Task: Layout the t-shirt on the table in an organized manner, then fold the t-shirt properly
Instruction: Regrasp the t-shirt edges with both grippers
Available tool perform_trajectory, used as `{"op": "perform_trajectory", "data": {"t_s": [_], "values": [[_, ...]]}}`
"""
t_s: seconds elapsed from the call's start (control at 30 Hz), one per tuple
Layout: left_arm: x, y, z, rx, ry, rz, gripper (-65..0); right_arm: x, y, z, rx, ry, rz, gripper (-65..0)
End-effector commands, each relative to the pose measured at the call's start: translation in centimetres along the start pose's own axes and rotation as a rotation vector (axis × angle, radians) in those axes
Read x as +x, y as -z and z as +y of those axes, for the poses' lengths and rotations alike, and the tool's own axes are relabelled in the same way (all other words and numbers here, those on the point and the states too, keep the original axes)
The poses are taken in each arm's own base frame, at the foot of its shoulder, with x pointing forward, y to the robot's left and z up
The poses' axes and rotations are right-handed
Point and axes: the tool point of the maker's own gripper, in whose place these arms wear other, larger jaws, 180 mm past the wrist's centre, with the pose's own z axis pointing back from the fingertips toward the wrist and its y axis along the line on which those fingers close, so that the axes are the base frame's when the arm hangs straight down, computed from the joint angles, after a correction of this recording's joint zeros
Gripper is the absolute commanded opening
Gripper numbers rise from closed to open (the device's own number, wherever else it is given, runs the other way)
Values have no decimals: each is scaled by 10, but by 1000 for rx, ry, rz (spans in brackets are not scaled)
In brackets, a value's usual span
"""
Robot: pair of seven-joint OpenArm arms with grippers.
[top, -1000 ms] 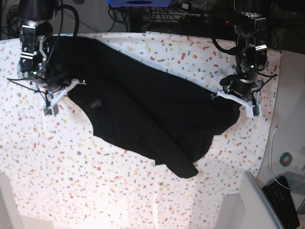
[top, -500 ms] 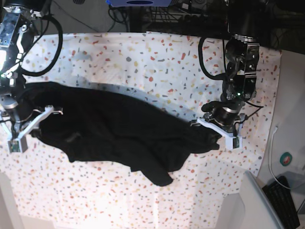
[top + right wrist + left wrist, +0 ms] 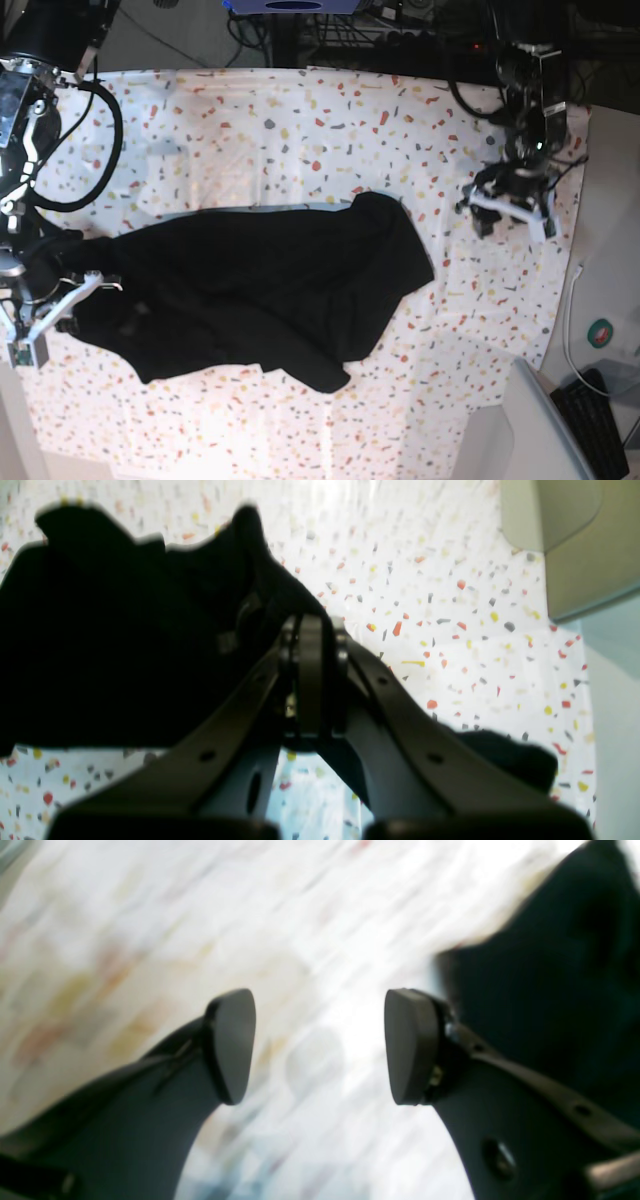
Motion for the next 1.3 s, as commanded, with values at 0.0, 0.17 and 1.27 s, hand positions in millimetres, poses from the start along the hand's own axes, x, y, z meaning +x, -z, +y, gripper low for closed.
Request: {"op": "perform_trajectory", "data": {"t_s": [0.0, 0.17, 1.27], "values": [[10, -9, -4, -46, 14, -41, -263, 21, -4, -4, -9, -2, -73, -650], [-28, -50, -17, -173, 24, -4, -253, 18, -4, -4, -9, -1, -67, -650], [-49, -48, -63, -188, 157, 68, -650, -110, 15, -20, -23, 114, 218, -650]]}}
